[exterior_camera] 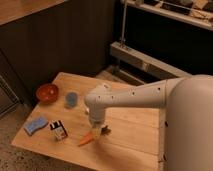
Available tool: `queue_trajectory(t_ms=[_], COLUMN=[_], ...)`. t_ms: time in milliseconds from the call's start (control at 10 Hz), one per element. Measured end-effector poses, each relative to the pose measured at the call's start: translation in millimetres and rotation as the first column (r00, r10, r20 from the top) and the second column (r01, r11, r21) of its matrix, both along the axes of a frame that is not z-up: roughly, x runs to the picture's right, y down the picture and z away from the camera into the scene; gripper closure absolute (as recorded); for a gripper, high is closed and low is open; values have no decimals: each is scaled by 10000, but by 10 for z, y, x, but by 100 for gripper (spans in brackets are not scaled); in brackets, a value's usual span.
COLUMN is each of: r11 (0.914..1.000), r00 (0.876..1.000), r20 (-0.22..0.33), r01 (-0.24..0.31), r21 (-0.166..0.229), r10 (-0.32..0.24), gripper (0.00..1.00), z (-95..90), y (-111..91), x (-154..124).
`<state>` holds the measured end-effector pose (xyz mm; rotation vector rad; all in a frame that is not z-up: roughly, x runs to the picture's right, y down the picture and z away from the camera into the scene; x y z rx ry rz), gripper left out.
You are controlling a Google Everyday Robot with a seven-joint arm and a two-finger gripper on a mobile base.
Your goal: Place the pepper in the ceramic cup
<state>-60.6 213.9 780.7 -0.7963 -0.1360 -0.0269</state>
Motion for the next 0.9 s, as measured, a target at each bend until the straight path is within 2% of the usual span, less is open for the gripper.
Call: queue_trajectory(t_ms=[600, 900], r11=[9993, 9990], r00=[9996, 9994], r20=[-288, -331], r01=[-75, -40], r21=[-379, -452], r10=[64, 25], gripper=[36, 59], z=[145, 180], y=[194, 242], x=[62, 46])
